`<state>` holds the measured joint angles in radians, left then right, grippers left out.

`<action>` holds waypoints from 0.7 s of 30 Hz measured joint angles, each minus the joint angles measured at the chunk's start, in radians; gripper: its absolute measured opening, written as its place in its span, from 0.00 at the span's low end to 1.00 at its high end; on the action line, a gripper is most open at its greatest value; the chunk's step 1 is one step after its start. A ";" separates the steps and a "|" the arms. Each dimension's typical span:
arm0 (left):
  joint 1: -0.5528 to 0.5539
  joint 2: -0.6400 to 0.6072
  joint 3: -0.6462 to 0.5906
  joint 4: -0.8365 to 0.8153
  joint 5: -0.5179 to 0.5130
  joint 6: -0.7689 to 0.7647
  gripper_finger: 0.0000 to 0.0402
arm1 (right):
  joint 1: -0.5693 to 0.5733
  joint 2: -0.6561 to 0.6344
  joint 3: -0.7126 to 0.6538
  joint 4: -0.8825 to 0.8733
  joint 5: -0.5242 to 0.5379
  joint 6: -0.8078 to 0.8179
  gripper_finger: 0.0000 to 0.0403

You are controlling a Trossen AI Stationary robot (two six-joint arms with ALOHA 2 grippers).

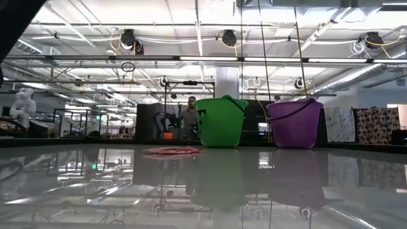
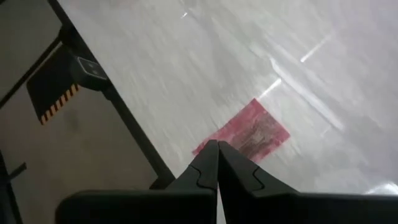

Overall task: Sort candy by brand, put in halloween buckets
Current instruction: Put the red candy into the bottom violet bucket

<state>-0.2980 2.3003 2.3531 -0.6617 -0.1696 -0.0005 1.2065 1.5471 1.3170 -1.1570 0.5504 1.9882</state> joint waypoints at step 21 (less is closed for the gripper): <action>-0.196 -0.190 0.001 -0.844 -0.104 -0.406 0.00 | -0.208 0.239 0.000 0.062 -0.133 -0.415 0.26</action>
<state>-0.4941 2.1105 2.3538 -1.5062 -0.2738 -0.4065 0.9985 1.7863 1.3166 -1.0952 0.4178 1.5733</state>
